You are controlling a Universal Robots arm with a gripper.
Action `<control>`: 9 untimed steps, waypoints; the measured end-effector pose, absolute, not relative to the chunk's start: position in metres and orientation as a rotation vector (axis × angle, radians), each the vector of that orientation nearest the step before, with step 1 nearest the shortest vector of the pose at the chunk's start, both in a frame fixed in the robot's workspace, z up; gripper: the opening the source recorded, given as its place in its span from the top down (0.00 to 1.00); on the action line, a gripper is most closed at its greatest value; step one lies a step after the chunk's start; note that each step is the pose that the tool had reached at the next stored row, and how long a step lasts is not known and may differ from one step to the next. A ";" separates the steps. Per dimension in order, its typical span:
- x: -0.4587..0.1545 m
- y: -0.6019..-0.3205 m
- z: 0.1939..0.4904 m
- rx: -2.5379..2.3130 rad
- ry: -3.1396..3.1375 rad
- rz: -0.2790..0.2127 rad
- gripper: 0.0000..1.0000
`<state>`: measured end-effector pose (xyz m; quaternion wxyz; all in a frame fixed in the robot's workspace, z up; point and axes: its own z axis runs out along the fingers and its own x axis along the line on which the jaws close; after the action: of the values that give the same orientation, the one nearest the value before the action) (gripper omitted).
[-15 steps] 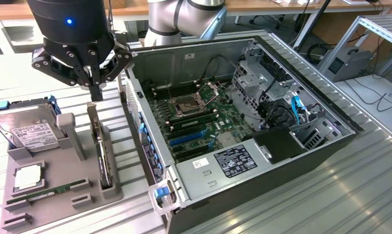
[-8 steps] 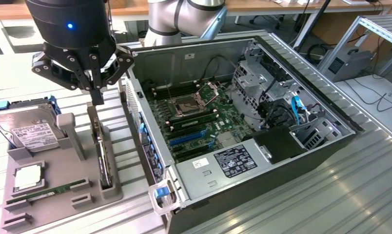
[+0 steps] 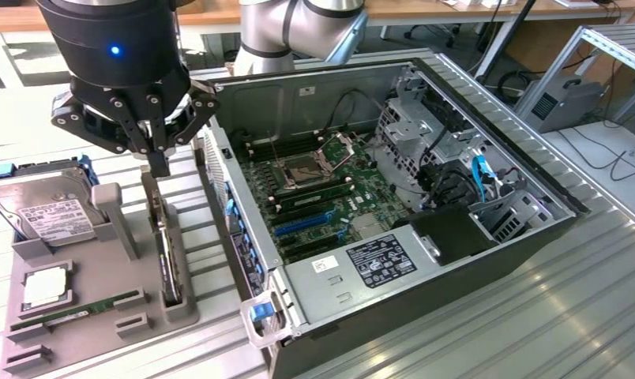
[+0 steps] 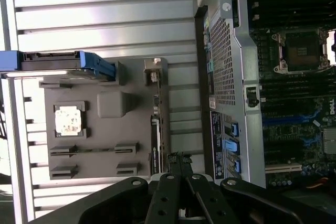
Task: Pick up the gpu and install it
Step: 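Reach for the gpu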
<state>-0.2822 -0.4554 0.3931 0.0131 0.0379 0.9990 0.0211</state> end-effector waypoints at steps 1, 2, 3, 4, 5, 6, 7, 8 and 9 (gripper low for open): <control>-0.282 -0.456 0.393 0.118 3.112 0.065 0.89; -0.282 -0.456 0.393 0.118 3.112 0.066 0.89; -0.282 -0.456 0.393 0.118 3.112 0.066 0.89; -0.282 -0.457 0.393 0.118 3.112 0.065 0.89; -0.282 -0.457 0.393 0.118 3.112 0.066 0.89; -0.282 -0.457 0.393 0.118 3.112 0.065 0.89; -0.282 -0.458 0.393 0.118 3.112 0.065 0.89; -0.282 -0.458 0.393 0.118 3.112 0.065 0.89; -0.282 -0.459 0.393 0.118 3.112 0.065 0.89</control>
<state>-0.2822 -0.4585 0.3931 0.0131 0.0379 0.9990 0.0210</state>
